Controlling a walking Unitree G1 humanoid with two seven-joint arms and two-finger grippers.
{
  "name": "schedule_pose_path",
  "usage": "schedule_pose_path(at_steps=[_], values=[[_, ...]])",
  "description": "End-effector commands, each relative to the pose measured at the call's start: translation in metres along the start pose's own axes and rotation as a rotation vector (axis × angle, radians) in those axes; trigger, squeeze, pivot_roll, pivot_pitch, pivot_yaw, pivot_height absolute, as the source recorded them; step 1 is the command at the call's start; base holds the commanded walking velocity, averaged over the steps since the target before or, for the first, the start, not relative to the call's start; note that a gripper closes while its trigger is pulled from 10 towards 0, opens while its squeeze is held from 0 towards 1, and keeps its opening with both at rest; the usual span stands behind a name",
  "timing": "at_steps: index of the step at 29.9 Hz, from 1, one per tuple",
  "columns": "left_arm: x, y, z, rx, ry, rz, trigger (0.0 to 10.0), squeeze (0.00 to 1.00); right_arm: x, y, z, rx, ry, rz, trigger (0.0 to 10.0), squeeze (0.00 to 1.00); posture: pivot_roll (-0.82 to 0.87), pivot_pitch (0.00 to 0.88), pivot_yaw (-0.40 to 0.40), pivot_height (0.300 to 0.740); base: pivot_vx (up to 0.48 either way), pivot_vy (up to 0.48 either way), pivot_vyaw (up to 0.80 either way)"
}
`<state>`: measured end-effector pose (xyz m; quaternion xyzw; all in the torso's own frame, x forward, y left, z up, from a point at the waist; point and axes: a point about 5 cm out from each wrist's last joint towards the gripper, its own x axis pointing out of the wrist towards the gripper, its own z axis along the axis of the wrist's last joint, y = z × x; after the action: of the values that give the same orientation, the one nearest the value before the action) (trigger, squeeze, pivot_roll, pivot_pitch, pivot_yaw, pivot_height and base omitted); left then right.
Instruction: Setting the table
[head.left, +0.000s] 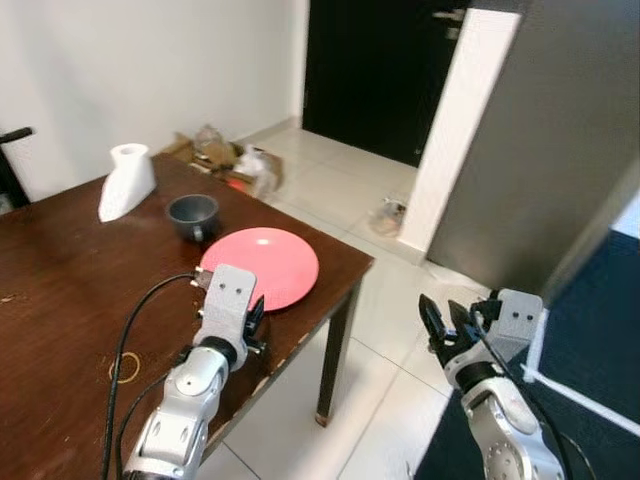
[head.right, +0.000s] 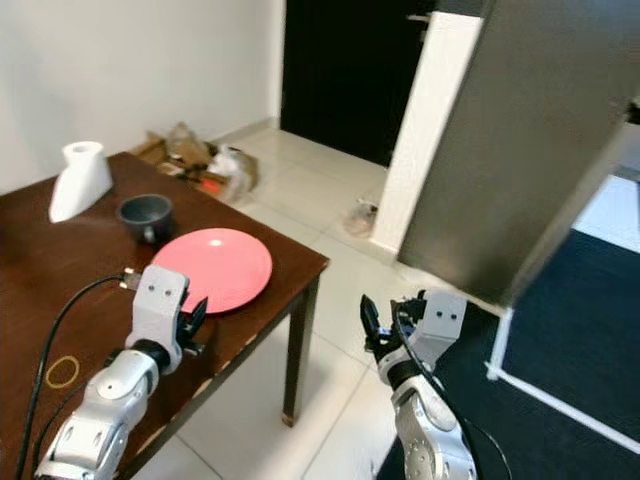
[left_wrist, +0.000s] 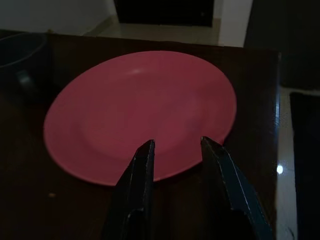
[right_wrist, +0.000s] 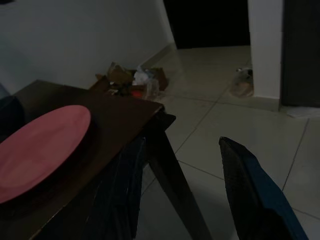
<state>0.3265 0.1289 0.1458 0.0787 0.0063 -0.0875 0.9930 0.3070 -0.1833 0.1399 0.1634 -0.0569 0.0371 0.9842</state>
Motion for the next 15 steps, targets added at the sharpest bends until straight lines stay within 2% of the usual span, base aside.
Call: schedule_pose_path(at_steps=[1,5,8,15], values=[[0.0005,-0.0021,-0.0045,0.007,0.021,-0.002,10.0,0.00,-0.0019,-0.0032,-0.0028,0.001,0.017,-0.013,10.0,0.00,0.02,0.054,0.058,0.740,0.000,0.000,0.00],[0.0021,-0.0006,-0.0076,0.037,0.038,0.014,10.0,0.00,-0.0020,-0.0032,-0.0029,0.000,0.017,-0.013,10.0,0.00,0.02,0.054,0.058,0.740,0.068,-0.082,0.00],[0.0040,0.0010,-0.0108,0.062,0.061,0.032,10.0,0.00,-0.0021,-0.0024,-0.0029,0.001,0.016,-0.011,10.0,0.00,0.02,0.055,0.060,0.740,0.318,-0.348,0.00],[0.0050,0.0009,-0.0105,0.050,0.066,0.033,10.0,0.00,-0.0026,-0.0018,-0.0031,0.001,0.015,-0.009,10.0,0.00,0.02,0.055,0.063,0.740,0.376,-0.295,0.00]])
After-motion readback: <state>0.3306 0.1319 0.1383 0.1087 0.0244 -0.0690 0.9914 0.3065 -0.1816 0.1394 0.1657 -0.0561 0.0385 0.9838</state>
